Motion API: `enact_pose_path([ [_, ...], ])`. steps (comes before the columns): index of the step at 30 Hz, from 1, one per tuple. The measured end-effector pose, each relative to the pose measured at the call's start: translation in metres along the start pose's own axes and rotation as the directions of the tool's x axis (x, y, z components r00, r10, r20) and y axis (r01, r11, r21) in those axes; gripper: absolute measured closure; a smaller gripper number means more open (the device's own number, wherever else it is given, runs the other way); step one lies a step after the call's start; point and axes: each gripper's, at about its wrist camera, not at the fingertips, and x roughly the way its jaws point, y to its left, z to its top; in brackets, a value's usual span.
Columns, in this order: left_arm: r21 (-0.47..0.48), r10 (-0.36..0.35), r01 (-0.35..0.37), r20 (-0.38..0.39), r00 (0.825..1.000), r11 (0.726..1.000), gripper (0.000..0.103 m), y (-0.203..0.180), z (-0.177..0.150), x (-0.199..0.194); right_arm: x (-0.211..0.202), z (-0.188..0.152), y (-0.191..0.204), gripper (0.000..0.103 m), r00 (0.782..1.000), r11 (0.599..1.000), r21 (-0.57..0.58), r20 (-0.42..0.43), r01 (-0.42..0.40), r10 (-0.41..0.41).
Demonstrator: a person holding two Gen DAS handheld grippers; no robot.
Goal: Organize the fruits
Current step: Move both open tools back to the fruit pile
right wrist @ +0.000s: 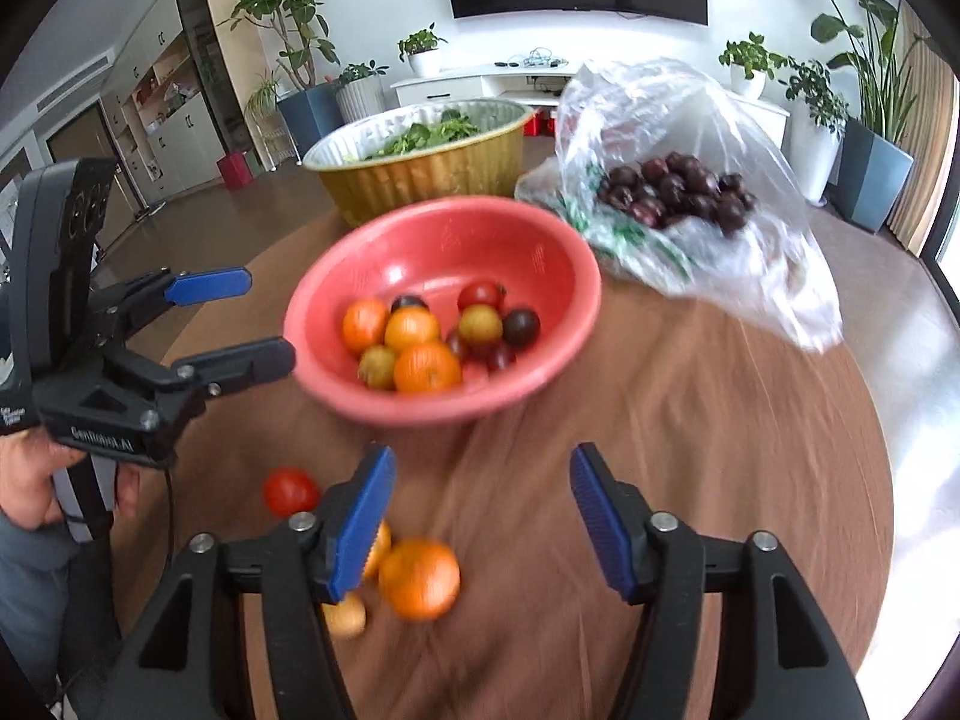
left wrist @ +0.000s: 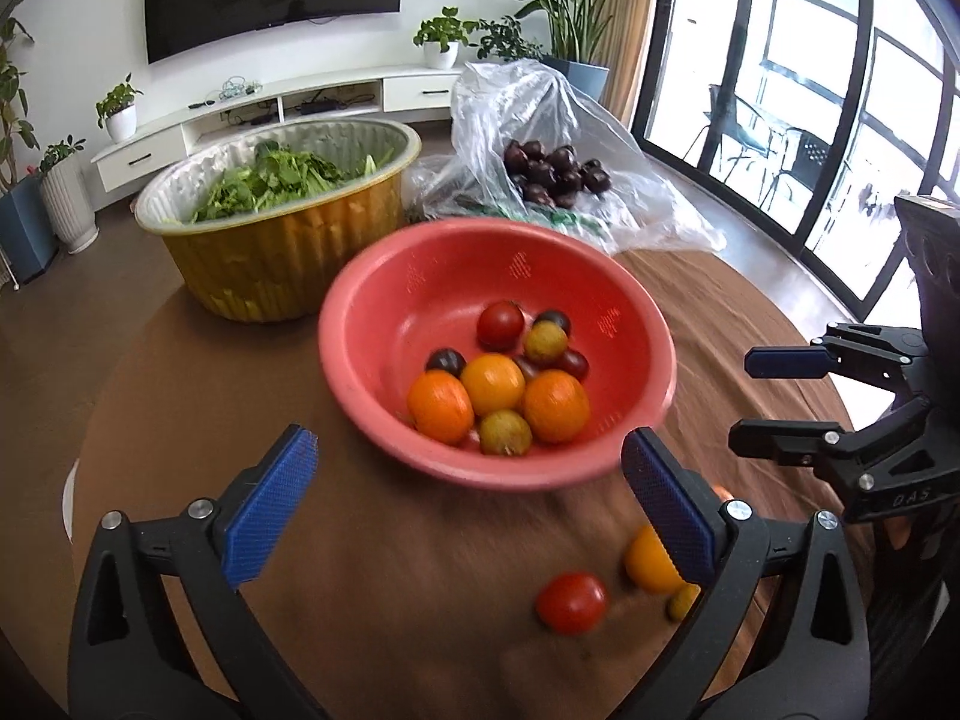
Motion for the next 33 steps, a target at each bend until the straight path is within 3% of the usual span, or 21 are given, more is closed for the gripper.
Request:
enact_pose_path([
  [9,0.06,-0.046,0.052,-0.102,0.994,0.997,0.0,-0.024,-0.043,-0.007,-0.005,-0.033,0.0,0.036,0.999,0.999,-0.037,-0.045,-0.015,0.013],
  [18,0.187,0.0,0.047,-0.244,0.97,0.981,0.0,-0.039,-0.059,0.016,0.011,-0.043,0.016,0.041,0.994,0.99,-0.13,-0.106,-0.052,0.038],
  [27,0.155,-0.037,0.079,-0.26,0.965,0.985,0.002,-0.026,-0.062,0.028,0.031,-0.04,0.019,0.045,0.986,0.984,-0.163,-0.162,-0.076,0.049],
  [33,0.197,-0.048,0.108,-0.287,0.957,0.974,0.038,-0.035,-0.063,0.034,0.037,-0.039,0.022,0.045,0.981,0.979,-0.179,-0.184,-0.098,0.065],
])
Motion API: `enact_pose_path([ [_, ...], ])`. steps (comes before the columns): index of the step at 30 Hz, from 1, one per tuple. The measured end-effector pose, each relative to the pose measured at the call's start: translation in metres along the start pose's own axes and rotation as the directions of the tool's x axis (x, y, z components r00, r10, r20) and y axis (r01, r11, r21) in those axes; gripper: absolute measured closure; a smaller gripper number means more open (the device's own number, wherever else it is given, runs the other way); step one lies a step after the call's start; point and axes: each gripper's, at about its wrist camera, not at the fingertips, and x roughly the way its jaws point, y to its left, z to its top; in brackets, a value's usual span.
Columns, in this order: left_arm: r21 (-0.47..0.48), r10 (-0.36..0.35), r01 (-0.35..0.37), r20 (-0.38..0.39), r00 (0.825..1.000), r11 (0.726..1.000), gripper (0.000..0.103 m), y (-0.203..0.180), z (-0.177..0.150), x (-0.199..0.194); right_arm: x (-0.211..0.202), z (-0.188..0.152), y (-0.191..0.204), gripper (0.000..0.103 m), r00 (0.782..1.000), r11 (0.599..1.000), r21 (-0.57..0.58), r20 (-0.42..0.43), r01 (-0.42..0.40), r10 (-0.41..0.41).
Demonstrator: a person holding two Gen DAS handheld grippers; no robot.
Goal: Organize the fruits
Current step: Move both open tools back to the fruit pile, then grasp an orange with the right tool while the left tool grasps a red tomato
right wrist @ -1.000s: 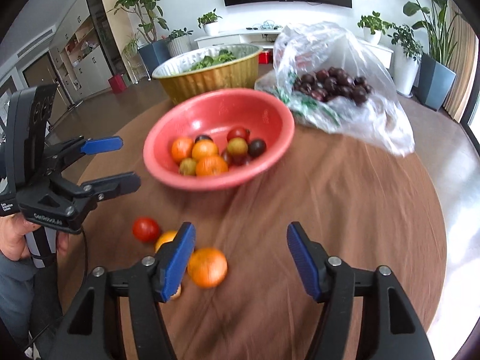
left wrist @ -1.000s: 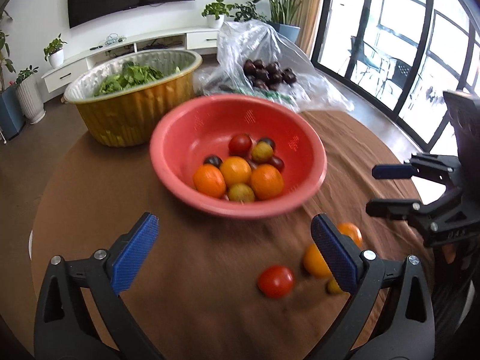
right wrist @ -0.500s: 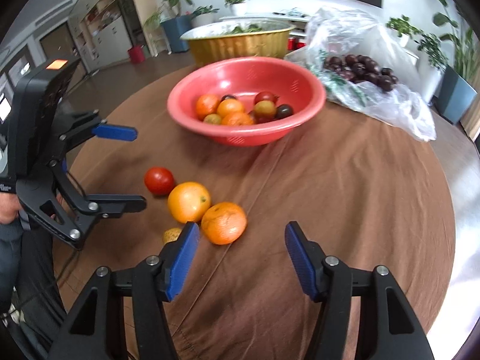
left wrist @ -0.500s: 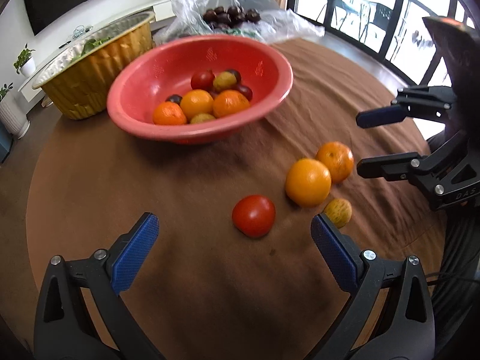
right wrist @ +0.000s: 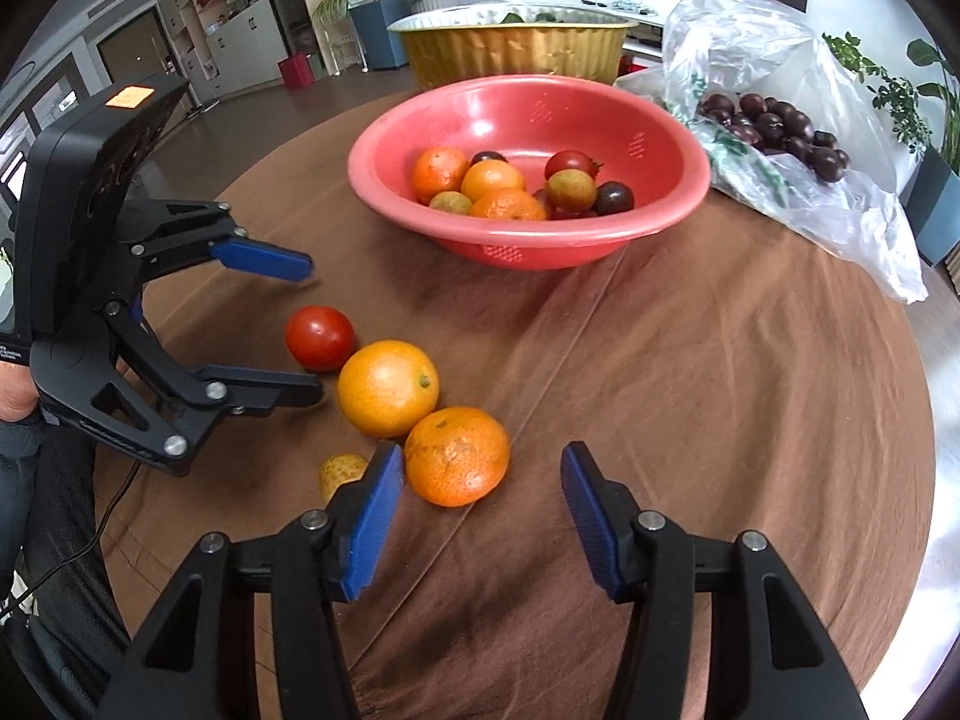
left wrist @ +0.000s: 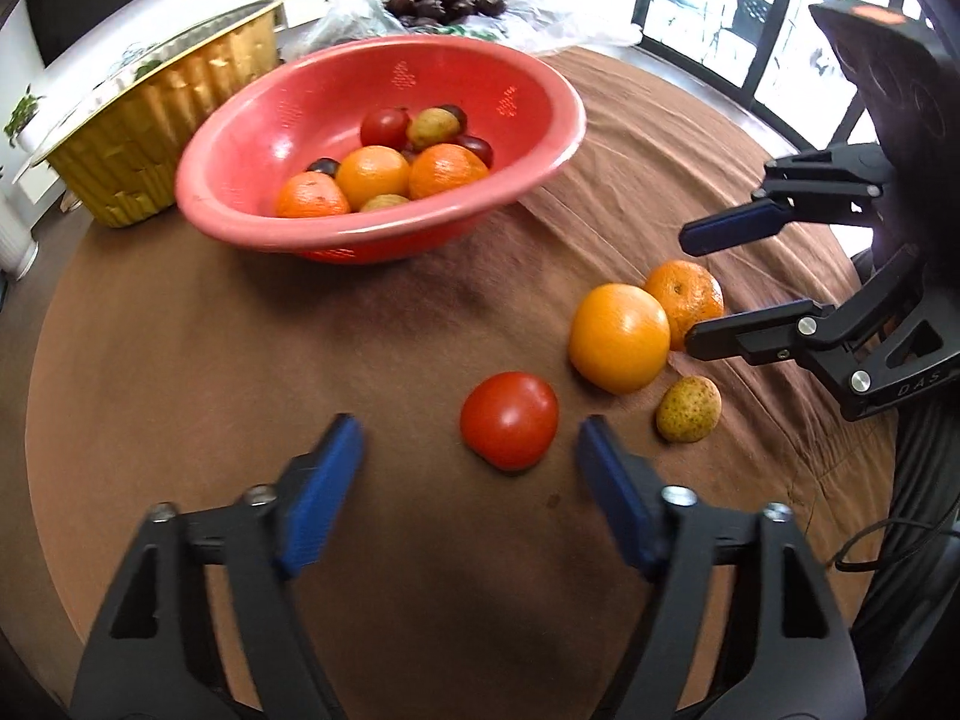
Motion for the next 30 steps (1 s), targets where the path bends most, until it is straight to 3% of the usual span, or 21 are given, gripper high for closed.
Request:
enact_pose_path([
  [6,0.014,-0.026,0.026,0.01,1.0,1.0,0.065,-0.003,0.002,0.003,0.006,-0.001,0.0,0.049,0.999,1.0,-0.005,-0.029,-0.02,0.02],
  [13,0.026,-0.026,0.026,0.009,1.0,0.999,0.066,-0.007,0.0,0.004,0.01,0.001,-0.002,0.054,0.998,0.999,0.008,-0.034,-0.049,0.05],
  [18,0.02,-0.039,0.039,0.013,0.999,0.999,0.072,-0.008,0.001,0.003,0.01,0.002,-0.001,0.063,0.997,0.998,0.011,-0.032,-0.069,0.069],
  [30,0.009,-0.036,0.036,0.032,0.999,0.999,0.072,-0.006,0.0,-0.003,0.003,0.003,-0.005,0.063,0.998,0.997,0.03,-0.006,-0.064,0.064],
])
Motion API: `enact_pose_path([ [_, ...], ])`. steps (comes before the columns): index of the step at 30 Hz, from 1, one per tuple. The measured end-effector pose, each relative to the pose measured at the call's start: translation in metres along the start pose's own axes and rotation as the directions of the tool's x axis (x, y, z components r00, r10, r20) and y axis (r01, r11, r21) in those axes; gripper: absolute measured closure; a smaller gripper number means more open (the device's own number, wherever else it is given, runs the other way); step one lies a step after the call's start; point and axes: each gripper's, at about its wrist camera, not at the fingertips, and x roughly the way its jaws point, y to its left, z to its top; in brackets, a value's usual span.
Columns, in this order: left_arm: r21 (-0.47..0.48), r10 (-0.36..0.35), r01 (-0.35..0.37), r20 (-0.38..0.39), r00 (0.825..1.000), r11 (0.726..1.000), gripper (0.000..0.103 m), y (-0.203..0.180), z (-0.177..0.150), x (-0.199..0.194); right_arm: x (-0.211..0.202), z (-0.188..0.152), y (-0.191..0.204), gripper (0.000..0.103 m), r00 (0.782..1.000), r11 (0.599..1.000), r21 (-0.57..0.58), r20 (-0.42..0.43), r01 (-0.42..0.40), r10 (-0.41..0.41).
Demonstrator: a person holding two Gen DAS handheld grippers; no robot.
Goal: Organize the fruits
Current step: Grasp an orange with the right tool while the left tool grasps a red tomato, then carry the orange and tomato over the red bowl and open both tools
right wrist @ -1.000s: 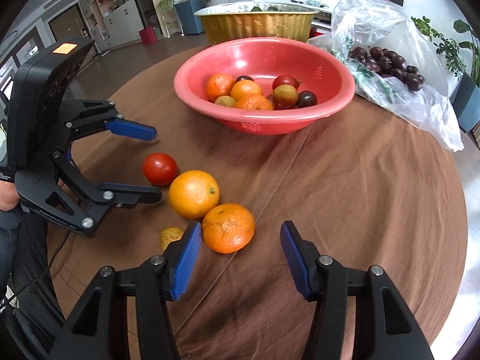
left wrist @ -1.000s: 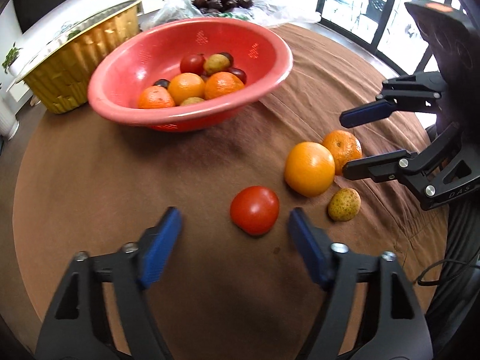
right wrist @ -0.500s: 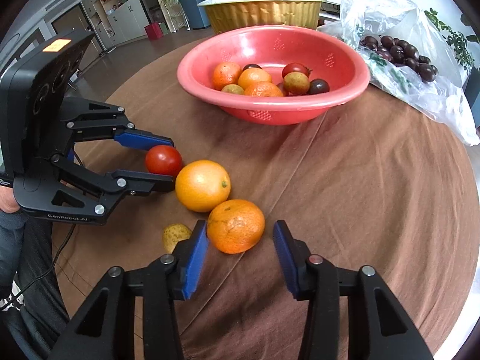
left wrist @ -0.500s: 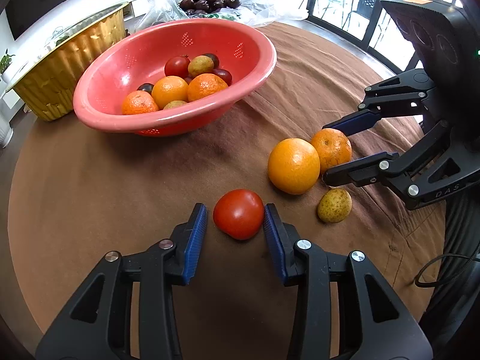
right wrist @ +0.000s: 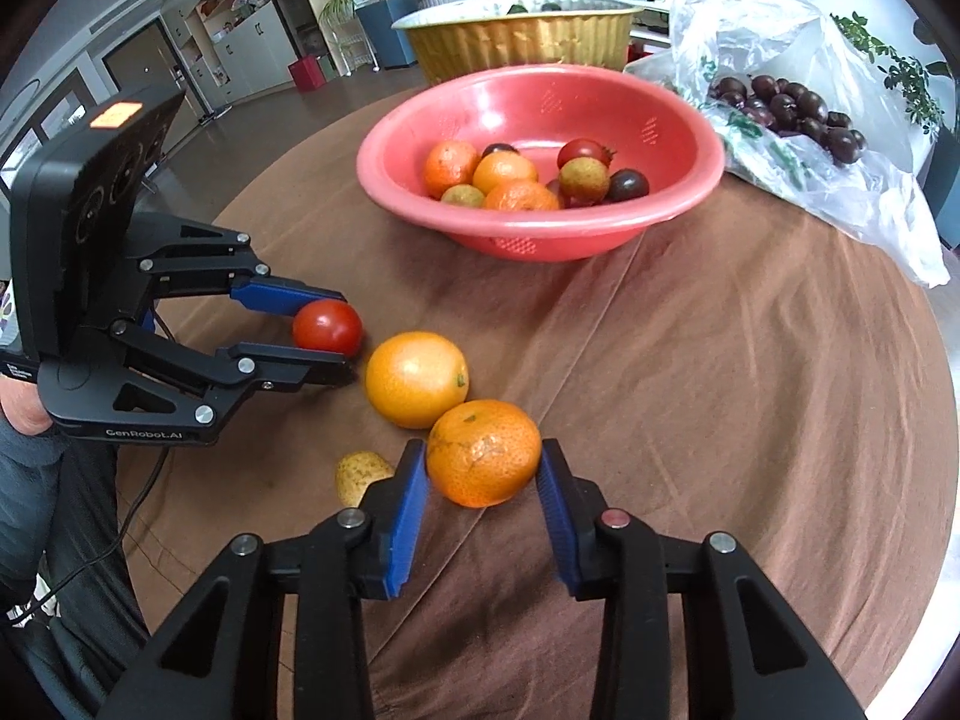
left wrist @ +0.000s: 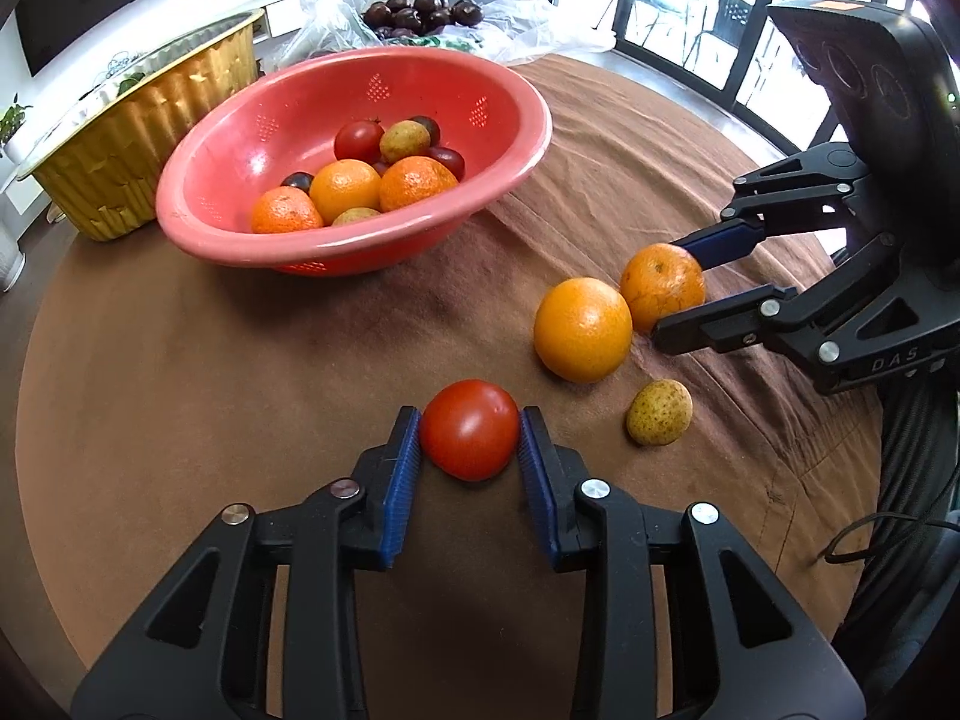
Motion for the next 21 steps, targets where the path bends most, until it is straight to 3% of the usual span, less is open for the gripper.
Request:
enact_pose_path([
  [11,-0.024,0.024,-0.022,0.089,0.996,0.999,0.072,0.006,0.011,-0.037,-0.034,0.007,-0.011,0.064,0.997,0.999,0.022,0.066,0.034,-0.035],
  [21,-0.056,0.076,-0.067,0.185,0.98,0.996,0.072,0.044,0.074,-0.063,-0.064,0.059,-0.013,0.064,0.982,0.997,0.018,0.172,0.075,-0.077],
])
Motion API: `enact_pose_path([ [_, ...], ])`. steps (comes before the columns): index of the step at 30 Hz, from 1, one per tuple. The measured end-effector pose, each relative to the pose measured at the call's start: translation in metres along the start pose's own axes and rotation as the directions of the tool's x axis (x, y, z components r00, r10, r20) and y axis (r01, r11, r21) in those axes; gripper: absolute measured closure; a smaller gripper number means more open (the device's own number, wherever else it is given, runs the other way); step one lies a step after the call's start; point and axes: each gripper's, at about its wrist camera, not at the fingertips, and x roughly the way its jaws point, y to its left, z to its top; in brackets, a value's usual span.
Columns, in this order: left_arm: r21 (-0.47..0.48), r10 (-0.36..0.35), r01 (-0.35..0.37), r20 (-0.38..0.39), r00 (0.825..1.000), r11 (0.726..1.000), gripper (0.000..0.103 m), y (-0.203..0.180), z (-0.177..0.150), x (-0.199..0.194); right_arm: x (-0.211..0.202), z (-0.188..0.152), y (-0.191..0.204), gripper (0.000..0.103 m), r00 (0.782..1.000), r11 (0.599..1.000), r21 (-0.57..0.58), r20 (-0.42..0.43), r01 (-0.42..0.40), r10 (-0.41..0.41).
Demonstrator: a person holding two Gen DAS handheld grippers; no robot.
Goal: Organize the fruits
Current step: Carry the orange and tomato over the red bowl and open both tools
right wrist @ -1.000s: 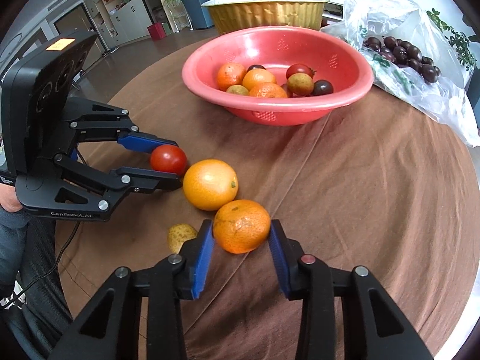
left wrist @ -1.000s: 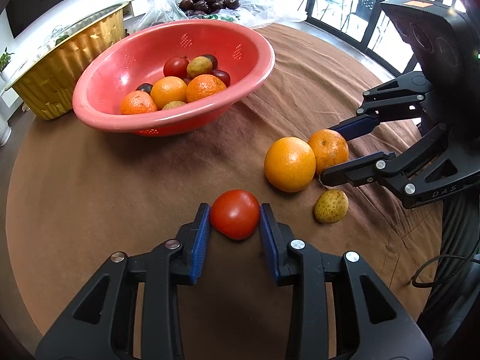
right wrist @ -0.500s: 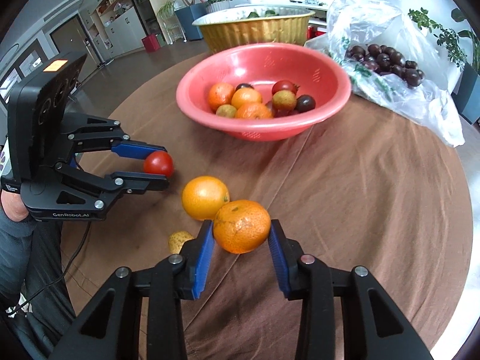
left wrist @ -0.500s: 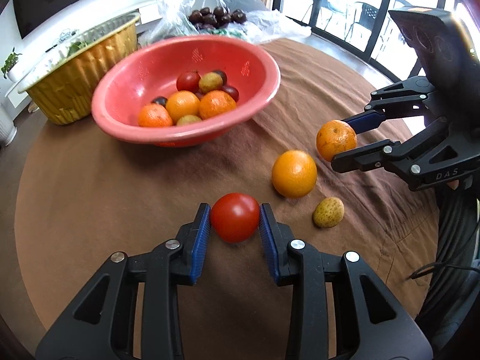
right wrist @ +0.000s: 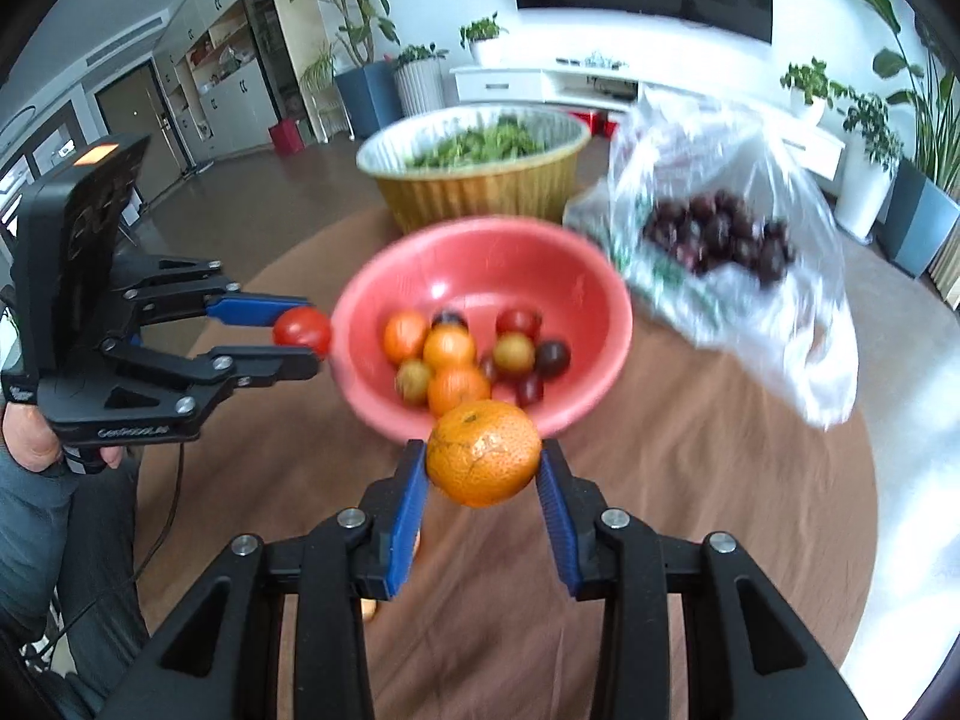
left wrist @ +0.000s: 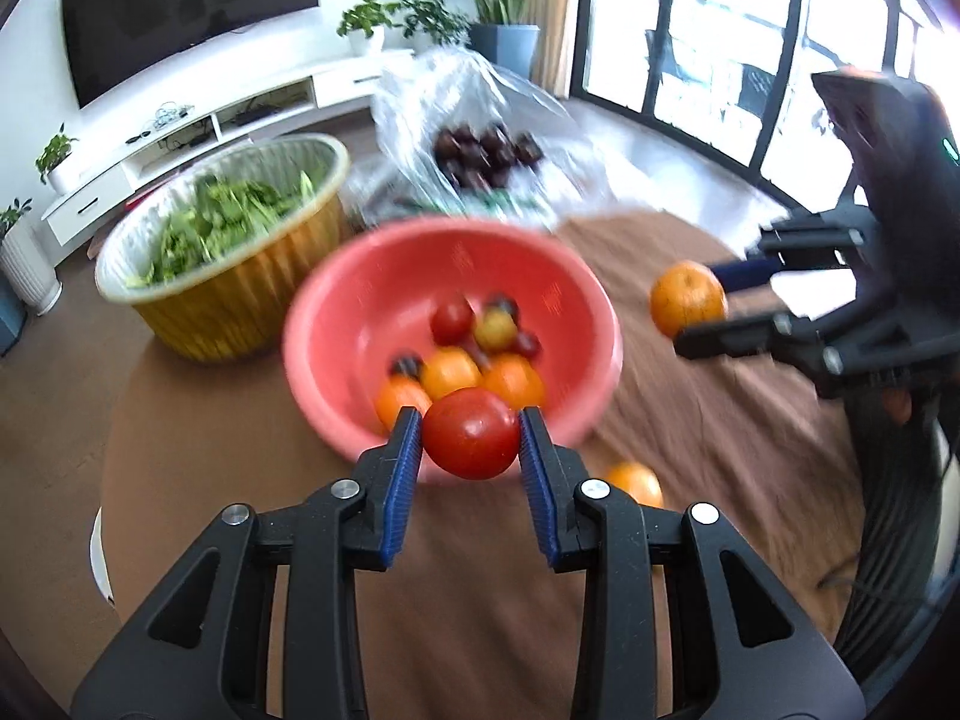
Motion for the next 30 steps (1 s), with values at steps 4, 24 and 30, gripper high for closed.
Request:
enact_pose_path([
  [4,-0.026,0.027,-0.027,0.006,1.0,0.999,0.072,0.023,0.029,0.019,0.005,0.028,0.004,0.064,0.999,1.0,-0.018,0.029,0.016,-0.016],
  [24,-0.022,-0.005,0.004,-0.056,0.998,1.0,0.072,0.04,0.045,0.12,0.093,0.037,0.003,0.064,0.99,0.995,-0.061,-0.11,0.081,-0.088],
  [30,-0.019,-0.001,-0.001,-0.074,0.997,1.0,0.072,0.038,0.042,0.126,0.095,0.039,0.003,0.063,0.989,0.994,-0.062,-0.113,0.086,-0.092],
])
